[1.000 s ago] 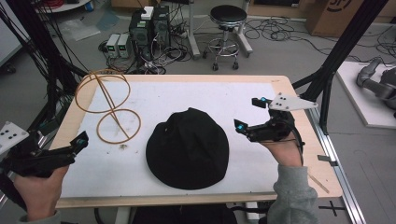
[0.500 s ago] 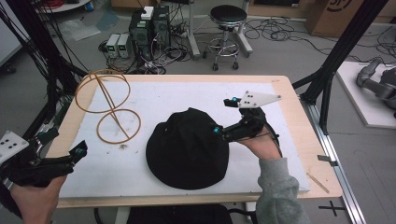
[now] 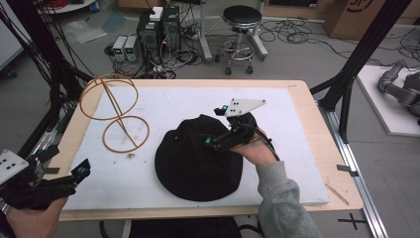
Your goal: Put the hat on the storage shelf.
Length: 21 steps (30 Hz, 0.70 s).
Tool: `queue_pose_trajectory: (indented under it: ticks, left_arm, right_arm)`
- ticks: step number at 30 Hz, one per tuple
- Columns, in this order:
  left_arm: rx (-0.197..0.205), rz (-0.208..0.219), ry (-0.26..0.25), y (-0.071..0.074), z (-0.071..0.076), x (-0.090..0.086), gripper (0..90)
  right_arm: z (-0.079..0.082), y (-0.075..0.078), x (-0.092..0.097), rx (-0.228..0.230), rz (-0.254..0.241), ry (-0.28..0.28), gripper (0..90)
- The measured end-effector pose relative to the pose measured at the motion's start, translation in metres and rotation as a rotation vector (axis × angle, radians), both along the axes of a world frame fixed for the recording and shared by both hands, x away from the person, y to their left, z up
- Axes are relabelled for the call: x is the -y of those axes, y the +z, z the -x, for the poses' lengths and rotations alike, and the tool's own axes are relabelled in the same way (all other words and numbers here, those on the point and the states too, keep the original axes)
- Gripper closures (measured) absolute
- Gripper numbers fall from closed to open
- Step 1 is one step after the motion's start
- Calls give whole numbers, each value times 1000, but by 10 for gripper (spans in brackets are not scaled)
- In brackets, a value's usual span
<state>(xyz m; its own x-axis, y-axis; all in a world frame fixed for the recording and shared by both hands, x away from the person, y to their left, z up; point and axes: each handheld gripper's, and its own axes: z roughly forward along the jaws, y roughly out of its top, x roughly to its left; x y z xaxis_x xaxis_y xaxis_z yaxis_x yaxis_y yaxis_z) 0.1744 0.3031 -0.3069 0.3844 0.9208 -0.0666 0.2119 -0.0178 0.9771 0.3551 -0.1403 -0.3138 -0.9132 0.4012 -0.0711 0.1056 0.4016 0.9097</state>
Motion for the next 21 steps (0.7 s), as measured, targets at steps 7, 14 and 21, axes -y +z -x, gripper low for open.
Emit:
queue_pose_trajectory:
  ticks: [7,14,21]
  left_arm:
    - [-5,-3,4,-2,2,0,17]
    - [-10,-4,9,-3,2,0,17]
    - [-12,-5,10,-3,2,0,17]
  right_arm:
    - [-3,-4,-8,4,-6,28,204]
    - [-6,-9,-13,-25,35,52,393]
    - [-4,-10,-13,-15,73,61,674]
